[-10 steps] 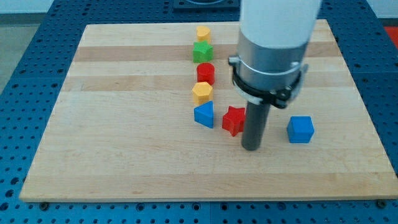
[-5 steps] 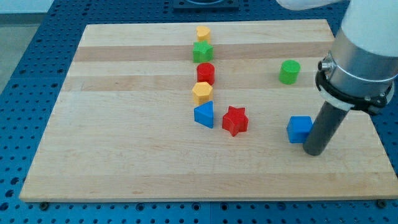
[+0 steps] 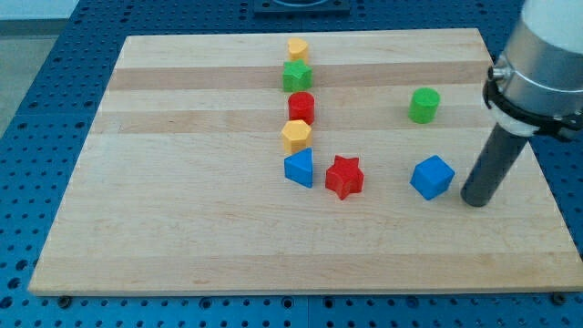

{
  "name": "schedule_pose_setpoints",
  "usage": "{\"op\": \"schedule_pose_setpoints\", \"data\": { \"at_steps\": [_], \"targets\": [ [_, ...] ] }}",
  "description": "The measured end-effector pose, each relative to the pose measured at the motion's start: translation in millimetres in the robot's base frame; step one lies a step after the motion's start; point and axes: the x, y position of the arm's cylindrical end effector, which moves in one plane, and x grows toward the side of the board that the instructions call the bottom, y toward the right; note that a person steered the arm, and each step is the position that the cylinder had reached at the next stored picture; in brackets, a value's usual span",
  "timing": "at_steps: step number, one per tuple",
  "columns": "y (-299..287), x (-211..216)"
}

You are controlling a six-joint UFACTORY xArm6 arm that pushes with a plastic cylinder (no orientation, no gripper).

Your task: Push the blue cube to the red star

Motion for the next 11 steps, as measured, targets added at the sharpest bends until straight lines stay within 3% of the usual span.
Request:
{"op": "schedule_pose_setpoints", "data": {
  "at_steps": [1, 5, 7, 9, 11],
  "targets": [
    [5.1, -27.8],
    [-37.8, -27.5],
    [-30.3, 12.0],
    [-58.7, -20.9],
    [-61.2, -21.9]
  ]
}}
